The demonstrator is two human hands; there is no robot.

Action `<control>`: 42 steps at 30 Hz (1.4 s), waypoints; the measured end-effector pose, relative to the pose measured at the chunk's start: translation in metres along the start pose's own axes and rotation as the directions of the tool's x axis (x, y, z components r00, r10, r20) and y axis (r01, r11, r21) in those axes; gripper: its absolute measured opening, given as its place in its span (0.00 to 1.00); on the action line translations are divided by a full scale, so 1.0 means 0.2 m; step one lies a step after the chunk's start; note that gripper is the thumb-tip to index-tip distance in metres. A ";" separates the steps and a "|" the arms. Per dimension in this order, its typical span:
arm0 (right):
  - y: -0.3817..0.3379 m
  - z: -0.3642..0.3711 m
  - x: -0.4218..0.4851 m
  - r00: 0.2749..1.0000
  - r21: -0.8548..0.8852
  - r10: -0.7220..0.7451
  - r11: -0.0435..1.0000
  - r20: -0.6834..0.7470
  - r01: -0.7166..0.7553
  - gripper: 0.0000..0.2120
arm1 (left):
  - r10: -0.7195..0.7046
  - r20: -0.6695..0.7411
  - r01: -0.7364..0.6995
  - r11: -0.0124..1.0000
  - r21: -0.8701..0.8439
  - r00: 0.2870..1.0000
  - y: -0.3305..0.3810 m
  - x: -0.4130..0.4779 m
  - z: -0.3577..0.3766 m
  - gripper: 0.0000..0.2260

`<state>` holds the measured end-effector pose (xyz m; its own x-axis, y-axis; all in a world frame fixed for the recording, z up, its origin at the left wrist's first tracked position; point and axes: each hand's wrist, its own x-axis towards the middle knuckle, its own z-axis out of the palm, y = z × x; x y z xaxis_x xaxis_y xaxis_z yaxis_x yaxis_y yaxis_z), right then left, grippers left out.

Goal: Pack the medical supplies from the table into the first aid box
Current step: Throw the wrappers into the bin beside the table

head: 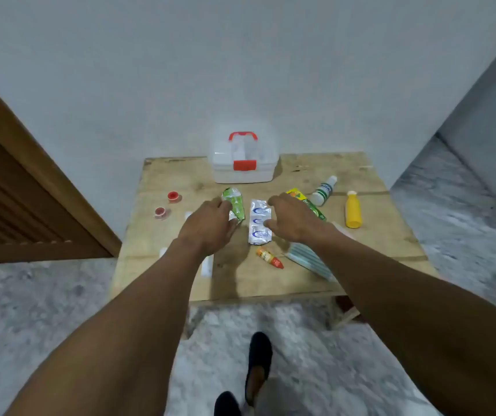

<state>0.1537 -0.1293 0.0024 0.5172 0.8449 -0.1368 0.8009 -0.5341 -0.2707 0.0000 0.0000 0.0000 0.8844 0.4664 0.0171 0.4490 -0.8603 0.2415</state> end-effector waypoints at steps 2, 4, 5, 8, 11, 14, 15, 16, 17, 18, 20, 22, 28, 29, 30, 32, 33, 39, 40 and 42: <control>0.01 0.04 0.09 0.999 -0.001 0.011 1.000 0.039 -0.011 0.23 | -0.002 0.026 0.002 1.000 -0.015 1.000 -0.04 0.07 0.05 0.17; 0.03 0.09 0.16 0.996 -0.001 0.027 1.000 0.079 -0.027 0.23 | 0.000 0.043 0.000 1.000 -0.016 0.999 -0.08 0.13 0.10 0.16; 0.04 0.12 0.20 0.995 0.000 0.029 1.000 0.091 -0.029 0.23 | -0.010 0.053 0.011 1.000 -0.025 0.999 -0.09 0.17 0.12 0.16; 0.06 0.19 0.32 0.991 -0.015 0.019 1.000 0.131 -0.018 0.23 | -0.027 0.108 0.032 0.998 -0.052 0.994 -0.15 0.28 0.20 0.15; 0.08 0.25 0.41 0.981 -0.054 0.019 0.999 0.191 -0.008 0.26 | -0.037 0.180 0.052 0.995 -0.083 0.983 -0.21 0.38 0.29 0.14; 0.11 0.32 0.48 0.964 -0.103 0.016 0.995 0.264 0.011 0.28 | -0.026 0.211 0.050 0.993 -0.109 0.977 -0.25 0.48 0.35 0.14; 0.13 0.33 0.50 0.962 -0.107 0.013 0.994 0.273 0.017 0.28 | -0.022 0.213 0.048 0.992 -0.118 0.977 -0.25 0.52 0.37 0.15; 0.14 0.35 0.52 0.960 -0.112 0.015 0.994 0.281 0.017 0.29 | -0.028 0.233 0.059 0.991 -0.124 0.972 -0.26 0.55 0.38 0.16; 0.15 0.36 0.54 0.961 -0.123 0.013 0.992 0.276 0.022 0.31 | -0.034 0.254 0.069 0.989 -0.133 0.967 -0.27 0.58 0.40 0.18; 0.16 0.37 0.55 0.962 -0.135 0.012 0.991 0.272 0.026 0.32 | -0.036 0.283 0.078 0.987 -0.138 0.959 -0.27 0.60 0.41 0.20; 0.16 0.37 0.58 0.960 -0.161 0.005 0.986 0.280 0.041 0.32 | -0.032 0.331 0.080 0.988 -0.132 0.943 -0.28 0.64 0.44 0.24; 0.17 0.37 0.62 0.955 -0.167 0.008 0.985 0.296 0.044 0.31 | -0.043 0.369 0.077 0.994 -0.079 0.928 -0.30 0.66 0.47 0.27; 0.17 0.38 0.66 0.980 -0.100 0.022 0.995 0.196 -0.002 0.13 | -0.025 0.261 0.037 0.999 -0.038 0.965 -0.36 0.65 0.52 0.20; 0.16 0.38 0.67 0.984 -0.095 0.024 0.995 0.176 -0.007 0.11 | -0.031 0.234 0.046 0.997 -0.057 0.972 -0.36 0.63 0.51 0.17; 0.15 0.37 0.66 0.987 -0.094 0.031 0.995 0.160 -0.016 0.10 | -0.033 0.217 0.048 0.997 -0.066 0.976 -0.37 0.61 0.50 0.15; 0.12 0.35 0.64 0.989 -0.088 0.054 0.995 0.138 -0.042 0.08 | -0.004 0.195 0.019 0.997 -0.076 0.981 -0.38 0.59 0.46 0.14; 0.10 0.33 0.62 0.989 -0.072 0.067 0.996 0.130 -0.058 0.08 | 0.019 0.180 -0.005 0.997 -0.079 0.983 -0.39 0.59 0.43 0.12; -0.01 0.15 0.43 0.986 -0.033 0.161 0.986 -0.052 -0.163 0.09 | 0.189 0.049 -0.183 0.977 -0.107 0.981 -0.40 0.55 0.19 0.07; -0.03 0.12 0.38 0.979 -0.040 0.169 0.984 -0.111 -0.175 0.08 | 0.223 0.027 -0.219 0.970 -0.107 0.974 -0.39 0.54 0.14 0.07; -0.06 0.06 0.25 0.964 -0.040 0.199 0.977 -0.177 -0.209 0.06 | 0.289 -0.010 -0.289 0.952 -0.102 0.957 -0.34 0.51 0.06 0.07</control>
<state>0.1659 -0.0796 -0.0130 0.7114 0.7026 -0.0168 0.6864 -0.6997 -0.1982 0.0612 0.1029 -0.0265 0.9752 0.1995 0.0955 0.1590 -0.9325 0.3243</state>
